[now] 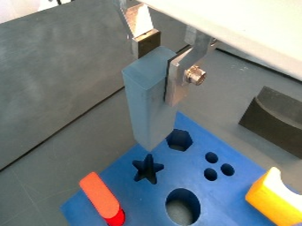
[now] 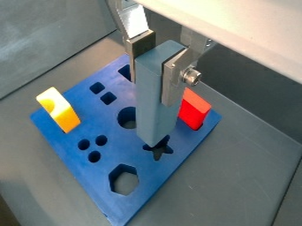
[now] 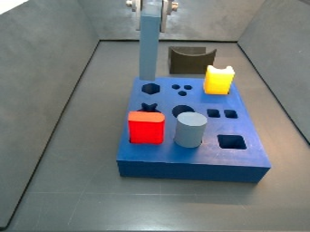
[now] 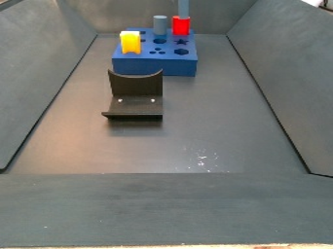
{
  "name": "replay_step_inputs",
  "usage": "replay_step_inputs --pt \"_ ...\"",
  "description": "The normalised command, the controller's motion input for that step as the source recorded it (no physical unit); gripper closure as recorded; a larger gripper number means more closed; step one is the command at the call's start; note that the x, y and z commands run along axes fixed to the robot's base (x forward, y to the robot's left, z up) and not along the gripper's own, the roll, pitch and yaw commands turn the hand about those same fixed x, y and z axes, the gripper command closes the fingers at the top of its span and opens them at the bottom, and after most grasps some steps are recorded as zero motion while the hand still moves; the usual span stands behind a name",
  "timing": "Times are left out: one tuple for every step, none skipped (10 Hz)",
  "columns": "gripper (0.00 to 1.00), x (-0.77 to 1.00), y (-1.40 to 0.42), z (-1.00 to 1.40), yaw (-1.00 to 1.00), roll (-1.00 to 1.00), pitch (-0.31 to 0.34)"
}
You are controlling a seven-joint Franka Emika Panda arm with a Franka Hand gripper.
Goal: Pick up the rectangle object. Move up. Place the rectangle object on the fixture. Regrasp the rectangle object. Move to above the board. Insert the rectangle object.
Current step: Insert the rectangle object.
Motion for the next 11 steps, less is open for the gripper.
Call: replay_step_inputs --pt "1.00 -0.02 0.00 0.03 -0.99 0.11 0.071" --pt "1.00 -0.03 0.00 0.02 -0.98 0.12 0.080" --pt "1.00 0.00 0.00 0.00 -0.31 0.00 0.026" --pt "1.00 0.05 0.00 0.00 0.00 0.00 0.000" --pt "1.00 0.44 0.21 0.48 -0.32 -0.26 0.066" --pt "1.00 0.65 0.24 0.69 -0.38 -0.44 0.071" --pt "1.00 0.37 0.11 0.28 -0.70 -0.13 0.023" --pt "1.00 0.00 0.00 0.14 -1.00 0.00 0.000" --pt "1.00 0.00 0.00 0.13 -1.00 0.00 0.000" --pt "1.00 0.00 0.00 0.12 -1.00 0.00 0.000" --pt "1.00 0.00 0.00 0.12 -1.00 0.00 0.000"
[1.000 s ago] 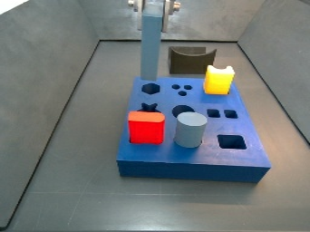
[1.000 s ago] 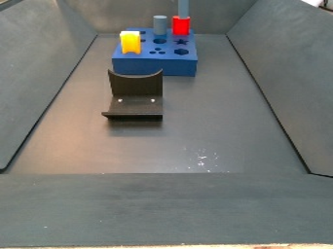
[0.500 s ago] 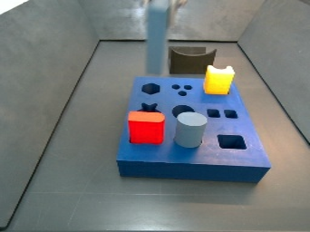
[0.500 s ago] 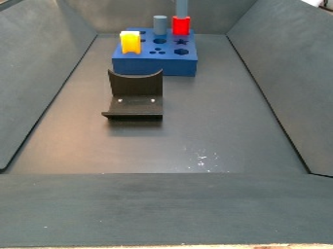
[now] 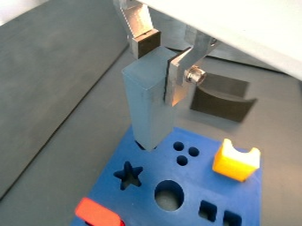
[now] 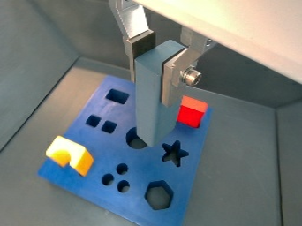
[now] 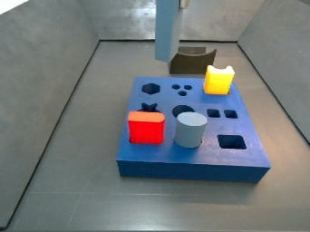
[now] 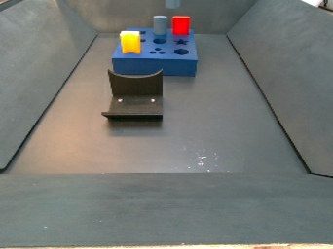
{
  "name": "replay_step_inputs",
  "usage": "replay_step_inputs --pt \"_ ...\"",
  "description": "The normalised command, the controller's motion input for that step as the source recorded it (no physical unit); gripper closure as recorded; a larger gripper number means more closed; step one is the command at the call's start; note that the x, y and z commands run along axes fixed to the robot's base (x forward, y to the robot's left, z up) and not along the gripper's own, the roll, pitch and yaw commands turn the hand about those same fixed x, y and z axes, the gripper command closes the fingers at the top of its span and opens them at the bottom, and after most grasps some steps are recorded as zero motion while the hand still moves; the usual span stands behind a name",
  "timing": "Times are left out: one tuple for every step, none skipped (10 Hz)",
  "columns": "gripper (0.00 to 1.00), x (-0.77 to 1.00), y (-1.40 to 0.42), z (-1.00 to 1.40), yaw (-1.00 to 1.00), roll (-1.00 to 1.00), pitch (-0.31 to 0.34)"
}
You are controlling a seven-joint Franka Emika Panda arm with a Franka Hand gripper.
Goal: Pick up the rectangle object. Move up. Place the rectangle object on the fixture. Regrasp the rectangle object. Move to above the board. Insert the rectangle object.
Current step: Insert the rectangle object.
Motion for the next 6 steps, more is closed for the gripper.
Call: replay_step_inputs --pt "1.00 0.00 0.00 0.06 -1.00 0.00 0.000" --pt "1.00 0.00 0.00 0.00 -1.00 0.00 0.000" --pt "1.00 0.00 0.00 -0.11 -1.00 0.00 0.000" --pt "1.00 0.00 -0.02 0.00 0.05 0.02 -0.003" --pt "1.00 0.05 0.00 -0.09 0.00 0.00 0.000" --pt "1.00 0.81 0.00 -0.11 -0.27 -0.16 0.077"
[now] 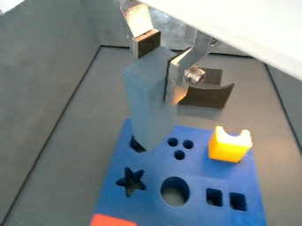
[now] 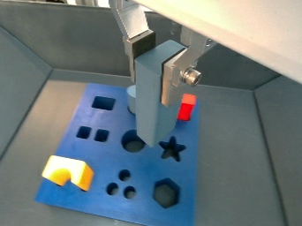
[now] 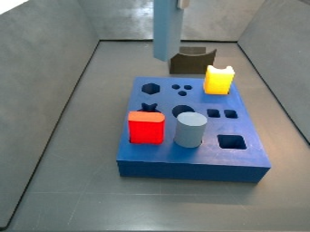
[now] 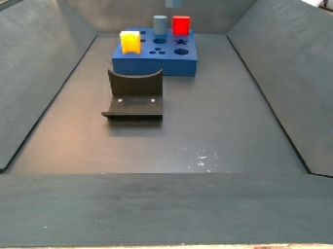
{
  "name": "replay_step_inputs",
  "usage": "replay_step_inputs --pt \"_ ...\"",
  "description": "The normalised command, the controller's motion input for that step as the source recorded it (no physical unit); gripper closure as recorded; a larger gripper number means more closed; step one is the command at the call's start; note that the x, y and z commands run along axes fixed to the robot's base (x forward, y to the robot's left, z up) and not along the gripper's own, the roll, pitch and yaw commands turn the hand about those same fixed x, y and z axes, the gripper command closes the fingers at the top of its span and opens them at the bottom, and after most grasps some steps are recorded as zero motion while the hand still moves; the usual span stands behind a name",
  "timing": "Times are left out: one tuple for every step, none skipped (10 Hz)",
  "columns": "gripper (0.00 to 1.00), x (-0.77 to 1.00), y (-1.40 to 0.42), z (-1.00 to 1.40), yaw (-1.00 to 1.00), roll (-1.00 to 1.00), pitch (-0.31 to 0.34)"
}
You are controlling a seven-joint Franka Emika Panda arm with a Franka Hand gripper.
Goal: Pick up the rectangle object. Move up. Place the rectangle object on the fixture. Regrasp the rectangle object. Move to above the board. Insert the rectangle object.
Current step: Insert the rectangle object.
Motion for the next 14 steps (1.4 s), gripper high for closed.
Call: replay_step_inputs --pt "1.00 1.00 0.00 -0.11 -0.13 -0.34 0.006" --pt "1.00 1.00 0.00 -0.16 -0.06 -0.37 0.000" --pt "1.00 1.00 0.00 -0.17 -0.09 -0.38 0.000" --pt "1.00 1.00 0.00 -0.24 -0.08 -0.34 0.000" --pt "1.00 1.00 0.00 -0.35 -0.12 -0.28 0.000" --pt "1.00 0.97 -0.02 -0.39 -0.18 -0.25 0.000" --pt "1.00 0.94 -0.05 -0.39 -0.20 -0.27 0.000" --pt "1.00 0.92 -0.08 -0.37 -0.21 -0.28 0.000" --pt "1.00 0.93 -0.13 -0.33 -0.18 -0.32 0.000" --pt "1.00 0.73 -0.29 -0.34 -0.27 -0.25 0.000" --pt "1.00 0.00 -0.23 -0.27 -0.88 -0.09 -0.214" --pt "1.00 0.16 -0.38 -0.16 -0.70 0.00 -0.111" --pt "1.00 -0.01 0.00 0.00 0.01 0.00 0.000" --pt "1.00 0.00 -0.07 -0.06 0.00 0.00 0.000"
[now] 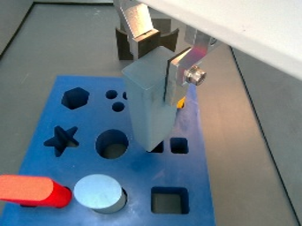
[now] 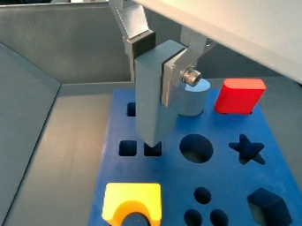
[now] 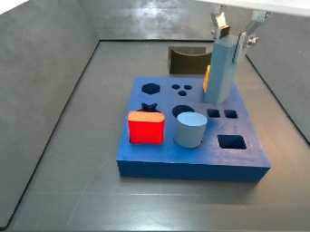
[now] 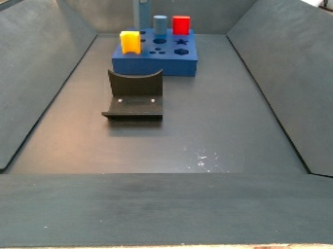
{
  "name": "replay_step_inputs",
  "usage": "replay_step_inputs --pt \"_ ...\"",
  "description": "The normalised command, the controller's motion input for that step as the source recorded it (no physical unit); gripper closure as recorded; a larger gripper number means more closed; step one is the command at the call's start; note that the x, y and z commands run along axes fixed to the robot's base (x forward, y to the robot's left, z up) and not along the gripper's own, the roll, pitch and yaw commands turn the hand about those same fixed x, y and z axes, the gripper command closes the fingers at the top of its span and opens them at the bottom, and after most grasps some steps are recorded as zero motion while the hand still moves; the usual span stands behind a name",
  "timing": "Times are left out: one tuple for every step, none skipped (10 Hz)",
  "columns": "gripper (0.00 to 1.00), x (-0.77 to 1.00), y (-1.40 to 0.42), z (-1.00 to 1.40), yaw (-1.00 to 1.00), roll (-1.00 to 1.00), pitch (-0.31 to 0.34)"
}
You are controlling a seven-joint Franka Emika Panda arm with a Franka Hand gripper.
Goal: Pick up the rectangle object. Move up. Place the rectangle object on the fixture. Regrasp the rectangle object. Move to above the board. Insert the rectangle object.
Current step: Insert the rectangle object.
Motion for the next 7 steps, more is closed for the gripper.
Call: replay_step_inputs --pt "1.00 0.43 -0.22 -0.10 -0.58 0.00 0.000" --pt "1.00 0.00 -0.16 -0.14 -0.96 0.00 0.000" --pt "1.00 0.00 -0.13 -0.26 -0.97 -0.03 -0.089" --pt "1.00 0.00 -0.11 -0.27 -0.98 -0.04 -0.103" --pt "1.00 0.00 -0.05 -0.33 -1.00 -0.12 -0.231" --pt "1.00 0.16 0.00 0.00 -0.51 -0.30 -0.103" --pt "1.00 0.03 0.02 0.00 -0.03 -0.03 0.000"
